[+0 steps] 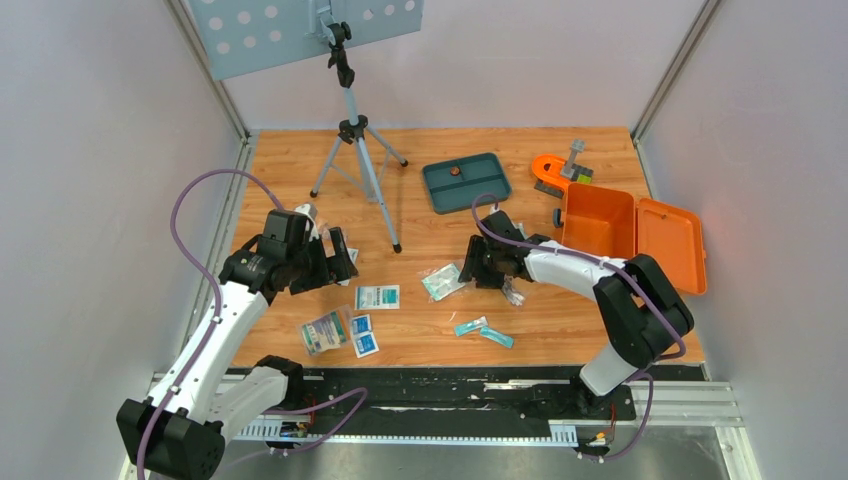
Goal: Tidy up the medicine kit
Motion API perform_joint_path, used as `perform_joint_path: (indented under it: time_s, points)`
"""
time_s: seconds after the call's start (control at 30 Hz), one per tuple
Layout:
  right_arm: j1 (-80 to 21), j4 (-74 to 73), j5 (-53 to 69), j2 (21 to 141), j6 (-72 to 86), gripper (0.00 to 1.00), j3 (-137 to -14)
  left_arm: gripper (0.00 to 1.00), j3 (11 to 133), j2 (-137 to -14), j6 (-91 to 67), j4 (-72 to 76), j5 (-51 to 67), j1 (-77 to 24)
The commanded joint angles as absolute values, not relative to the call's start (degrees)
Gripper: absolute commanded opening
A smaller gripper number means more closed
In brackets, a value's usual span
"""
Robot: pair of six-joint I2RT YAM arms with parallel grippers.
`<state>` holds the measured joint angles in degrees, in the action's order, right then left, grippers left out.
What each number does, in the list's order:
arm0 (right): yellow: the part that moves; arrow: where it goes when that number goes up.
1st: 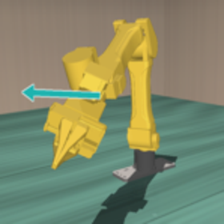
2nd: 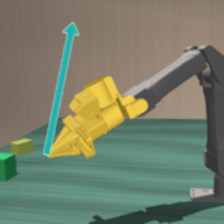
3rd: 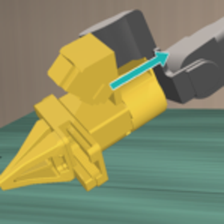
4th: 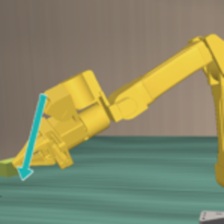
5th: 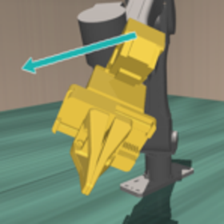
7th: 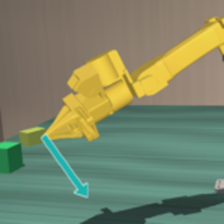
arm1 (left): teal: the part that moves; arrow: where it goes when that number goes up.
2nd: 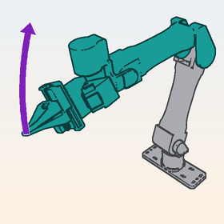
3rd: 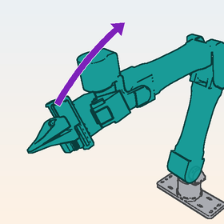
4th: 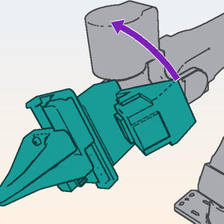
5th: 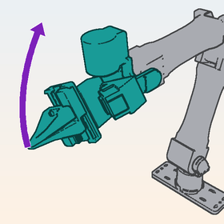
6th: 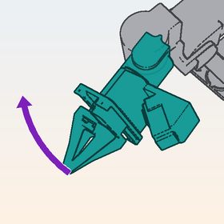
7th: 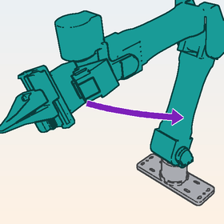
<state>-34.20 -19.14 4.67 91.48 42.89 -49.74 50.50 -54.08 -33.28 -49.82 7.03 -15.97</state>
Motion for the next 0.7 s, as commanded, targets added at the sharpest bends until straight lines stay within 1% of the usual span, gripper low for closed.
perform_joint_path:
  time_s: [0.0,0.27,0.53,0.6,0.67]
  points:
    - [-34.1,-16.9,5.0,92.5,43.7,0.46,-50.4,1.00,50.5,-53.5,-33.6,-47.9,7.1,-15.8]
    - [-34.2,-15.7,6.4,92.3,44.4,0.45,-49.8,1.00,50.6,-53.4,-33.8,-47.9,7.3,-15.8]
    - [-36.0,-12.4,12.9,91.2,46.6,0.42,-49.5,1.00,50.8,-53.9,-34.0,-47.3,7.8,-15.8]
    - [-36.2,-13.0,11.9,90.6,45.6,0.42,-50.0,1.00,50.9,-54.0,-34.0,-47.2,7.9,-15.8]
    - [-35.9,-14.8,8.2,89.8,43.8,0.43,-50.7,1.00,51.0,-54.1,-33.9,-47.4,8.0,-15.7]
